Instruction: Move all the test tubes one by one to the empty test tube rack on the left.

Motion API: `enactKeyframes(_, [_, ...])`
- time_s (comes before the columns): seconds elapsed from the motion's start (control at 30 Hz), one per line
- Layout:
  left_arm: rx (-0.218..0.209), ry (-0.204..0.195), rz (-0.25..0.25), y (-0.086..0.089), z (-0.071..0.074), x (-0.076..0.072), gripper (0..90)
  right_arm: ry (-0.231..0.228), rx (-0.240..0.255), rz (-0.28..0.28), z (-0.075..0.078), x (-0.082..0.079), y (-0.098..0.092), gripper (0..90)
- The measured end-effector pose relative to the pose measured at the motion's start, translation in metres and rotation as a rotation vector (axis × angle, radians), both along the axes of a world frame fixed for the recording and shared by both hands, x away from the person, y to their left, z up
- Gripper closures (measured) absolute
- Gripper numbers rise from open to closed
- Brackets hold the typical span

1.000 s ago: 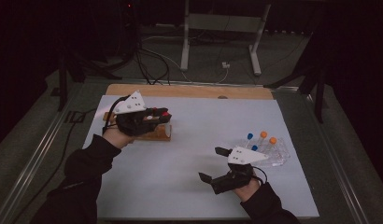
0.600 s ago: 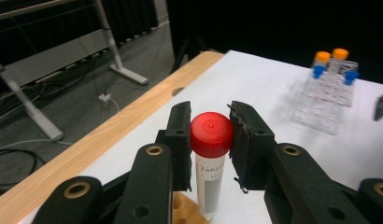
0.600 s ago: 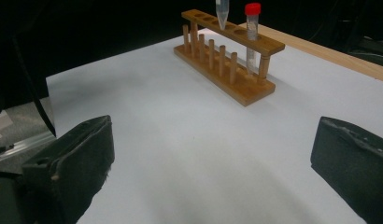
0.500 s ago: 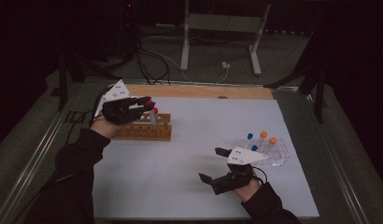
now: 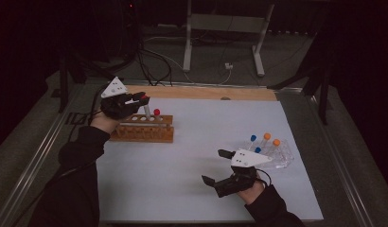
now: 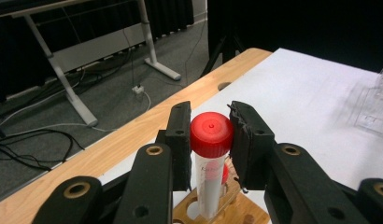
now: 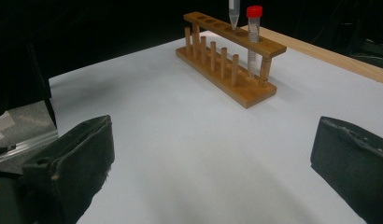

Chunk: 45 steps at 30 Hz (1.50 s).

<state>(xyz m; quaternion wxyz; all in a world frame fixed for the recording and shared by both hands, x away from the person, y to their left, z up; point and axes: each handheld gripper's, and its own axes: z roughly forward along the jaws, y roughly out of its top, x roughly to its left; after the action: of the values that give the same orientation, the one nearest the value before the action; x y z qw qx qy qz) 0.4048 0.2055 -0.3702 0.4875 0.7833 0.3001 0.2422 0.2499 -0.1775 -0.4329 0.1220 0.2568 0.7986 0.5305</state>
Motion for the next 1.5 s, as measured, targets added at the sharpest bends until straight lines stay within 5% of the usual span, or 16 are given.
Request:
enactKeyframes(0.5, [-0.032,0.025,0.029,0.0,-0.032,0.015,71.6,0.005,-0.003,0.004,-0.001,0.0,-0.001,0.0])
enactKeyframes(1.07, [-0.004,0.094,0.036,-0.006,-0.071,0.016,71.6,0.009,0.003,0.003,0.0,0.0,-0.003,0.0])
enactKeyframes(1.4, [-0.001,0.11,0.028,-0.005,-0.071,0.016,71.1,0.011,-0.001,0.005,-0.001,0.001,-0.002,0.0])
enactKeyframes(1.5, [-0.012,0.108,0.024,-0.004,-0.064,0.013,64.8,0.009,0.004,0.003,0.0,0.0,-0.003,0.0])
